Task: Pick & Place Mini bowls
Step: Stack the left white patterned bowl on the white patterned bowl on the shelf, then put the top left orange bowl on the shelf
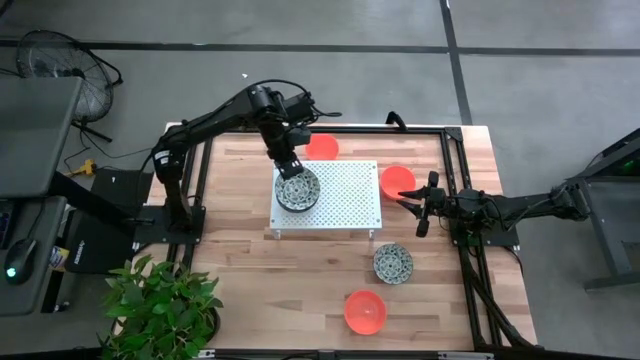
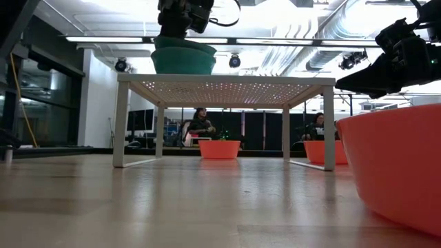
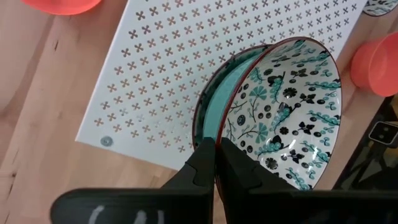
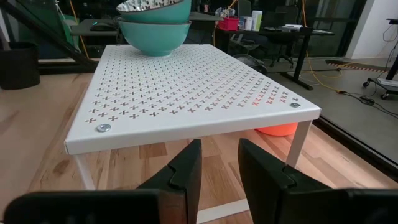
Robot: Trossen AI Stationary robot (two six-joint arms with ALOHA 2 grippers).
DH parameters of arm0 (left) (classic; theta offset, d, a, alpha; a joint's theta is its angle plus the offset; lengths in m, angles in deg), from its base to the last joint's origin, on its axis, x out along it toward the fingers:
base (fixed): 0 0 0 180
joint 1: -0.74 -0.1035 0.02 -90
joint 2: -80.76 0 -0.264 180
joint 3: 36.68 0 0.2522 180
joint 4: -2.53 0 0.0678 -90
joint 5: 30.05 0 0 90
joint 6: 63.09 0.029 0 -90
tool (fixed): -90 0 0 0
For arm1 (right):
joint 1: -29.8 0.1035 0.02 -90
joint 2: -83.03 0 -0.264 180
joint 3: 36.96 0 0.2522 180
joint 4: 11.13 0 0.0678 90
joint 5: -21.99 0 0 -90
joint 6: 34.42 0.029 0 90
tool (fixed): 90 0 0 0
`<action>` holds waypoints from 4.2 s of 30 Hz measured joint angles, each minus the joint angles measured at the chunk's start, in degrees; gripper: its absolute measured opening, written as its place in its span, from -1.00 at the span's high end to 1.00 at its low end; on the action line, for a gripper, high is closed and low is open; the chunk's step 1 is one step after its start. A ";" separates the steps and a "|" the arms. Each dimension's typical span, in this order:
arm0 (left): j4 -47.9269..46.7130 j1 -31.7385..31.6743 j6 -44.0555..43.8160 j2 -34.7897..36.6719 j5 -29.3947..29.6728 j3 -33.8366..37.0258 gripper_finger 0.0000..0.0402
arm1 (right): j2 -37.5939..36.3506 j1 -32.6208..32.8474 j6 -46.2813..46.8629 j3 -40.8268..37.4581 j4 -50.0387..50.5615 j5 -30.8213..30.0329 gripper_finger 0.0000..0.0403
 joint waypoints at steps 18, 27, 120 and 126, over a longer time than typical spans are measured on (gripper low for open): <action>0.01 0.04 0.85 -1.21 0.78 0.00 1.00 | 0.00 0.02 0.00 0.00 -0.01 0.02 0.53; 0.03 0.04 1.15 -1.25 -0.35 0.00 0.82 | 0.00 0.02 0.00 0.01 -0.01 0.00 0.53; 31.21 -18.50 22.09 -10.93 3.25 -0.07 0.18 | 0.00 0.00 0.00 0.00 -0.02 0.00 0.53; 33.05 -18.26 16.81 -14.14 4.92 -0.19 0.18 | -0.02 0.00 0.00 0.01 0.00 0.01 0.53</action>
